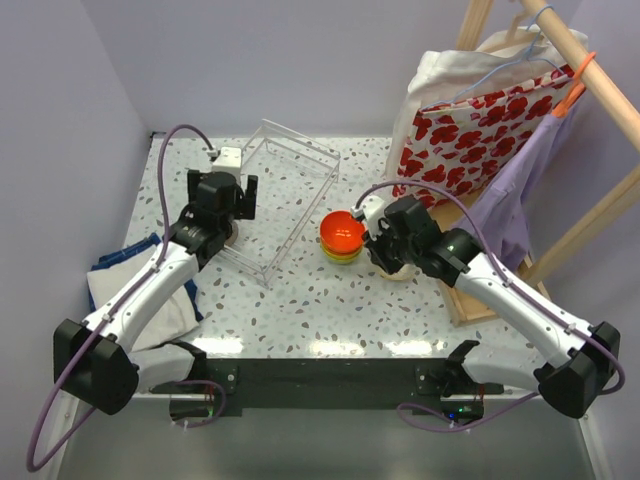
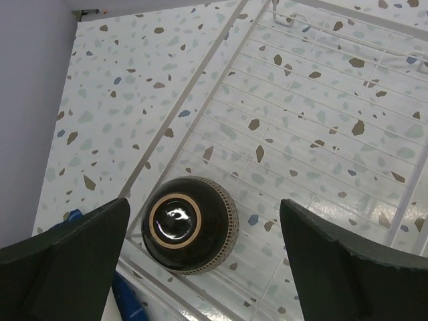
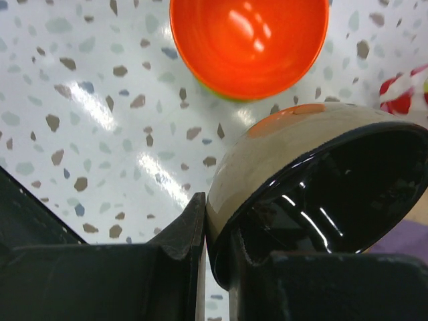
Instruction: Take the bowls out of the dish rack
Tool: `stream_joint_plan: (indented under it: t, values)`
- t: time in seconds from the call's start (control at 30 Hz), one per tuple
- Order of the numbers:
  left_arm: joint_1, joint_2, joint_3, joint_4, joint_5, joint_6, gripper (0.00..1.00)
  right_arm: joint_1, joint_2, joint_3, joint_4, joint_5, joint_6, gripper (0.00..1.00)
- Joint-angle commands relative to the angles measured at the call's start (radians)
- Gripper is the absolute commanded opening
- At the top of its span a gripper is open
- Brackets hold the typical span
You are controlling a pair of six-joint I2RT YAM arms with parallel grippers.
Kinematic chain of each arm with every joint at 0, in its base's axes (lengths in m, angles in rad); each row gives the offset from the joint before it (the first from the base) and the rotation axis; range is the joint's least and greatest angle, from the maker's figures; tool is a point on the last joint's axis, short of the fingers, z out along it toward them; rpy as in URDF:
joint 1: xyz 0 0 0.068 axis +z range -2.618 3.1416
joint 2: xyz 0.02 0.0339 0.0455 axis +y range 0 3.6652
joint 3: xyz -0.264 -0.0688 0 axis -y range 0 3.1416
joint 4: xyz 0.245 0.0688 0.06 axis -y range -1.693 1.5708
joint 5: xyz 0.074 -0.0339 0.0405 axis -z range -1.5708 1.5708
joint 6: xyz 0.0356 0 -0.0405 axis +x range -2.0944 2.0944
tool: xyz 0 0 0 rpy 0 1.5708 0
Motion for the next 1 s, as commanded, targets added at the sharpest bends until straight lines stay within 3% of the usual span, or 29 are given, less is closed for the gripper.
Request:
stream_joint_plan:
  t: [0.0, 0.3, 0.5, 0.97]
  values:
    - [-0.025, -0.01, -0.012, 0.08, -0.086, 0.043, 1.0, 0.057, 0.04, 0.049, -0.125, 0.032, 0.025, 0.0]
    - [-0.031, -0.014, -0.027, 0.092, -0.116, 0.051, 1.0, 0.279, 0.143, 0.042, -0.153, 0.127, 0.097, 0.0]
    - [-0.033, -0.019, -0.026, 0.091, -0.141, 0.048, 1.0, 0.402, 0.298, 0.097, -0.177, 0.247, 0.131, 0.0]
    - [-0.036, -0.037, -0.032, 0.091, -0.181, 0.043, 1.0, 0.471, 0.56, 0.149, -0.16, 0.331, 0.111, 0.0]
